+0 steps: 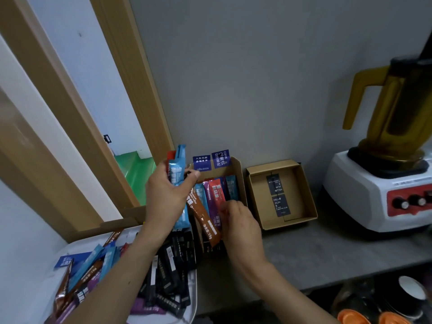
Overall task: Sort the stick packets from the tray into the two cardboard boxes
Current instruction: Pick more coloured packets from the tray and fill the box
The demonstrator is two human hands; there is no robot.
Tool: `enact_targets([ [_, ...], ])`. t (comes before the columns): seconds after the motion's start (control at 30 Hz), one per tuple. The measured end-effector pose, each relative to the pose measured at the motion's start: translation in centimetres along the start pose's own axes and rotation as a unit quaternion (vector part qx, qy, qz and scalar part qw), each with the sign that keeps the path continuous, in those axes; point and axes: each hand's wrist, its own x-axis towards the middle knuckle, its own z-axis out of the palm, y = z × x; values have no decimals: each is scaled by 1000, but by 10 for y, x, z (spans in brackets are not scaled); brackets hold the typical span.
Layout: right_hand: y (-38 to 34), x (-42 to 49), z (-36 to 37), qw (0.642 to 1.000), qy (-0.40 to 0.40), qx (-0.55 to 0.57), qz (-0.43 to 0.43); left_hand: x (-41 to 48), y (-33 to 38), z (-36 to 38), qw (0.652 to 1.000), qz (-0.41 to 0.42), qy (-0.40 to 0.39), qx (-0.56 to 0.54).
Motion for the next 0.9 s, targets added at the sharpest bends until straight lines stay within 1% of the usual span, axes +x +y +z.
enact_targets([
  [0.07,-8,3,9,997,-9,-81,-13,0,3,-5,1000,7,27,-7],
  [0.13,-13,6,16,994,-18,-104,-7,-1,5,-11,999,11,38,-6],
  [0.27,-11,18,21,992,-59,-105,29,0,1,-27,999,2,35,-11],
  [0.4,-7,27,26,990,-66,-113,52,-2,-4,-37,999,-9,33,-15],
  [0.67,-1,22,29,987,-72,-134,60,-7,-9,-33,999,-21,27,-20],
  [0.8,-1,17,27,989,-56,-127,52,-7,-7,-30,999,-21,24,-19],
  [0.9,-7,27,20,994,-30,-109,-3,-7,-9,-32,999,-23,20,-12],
])
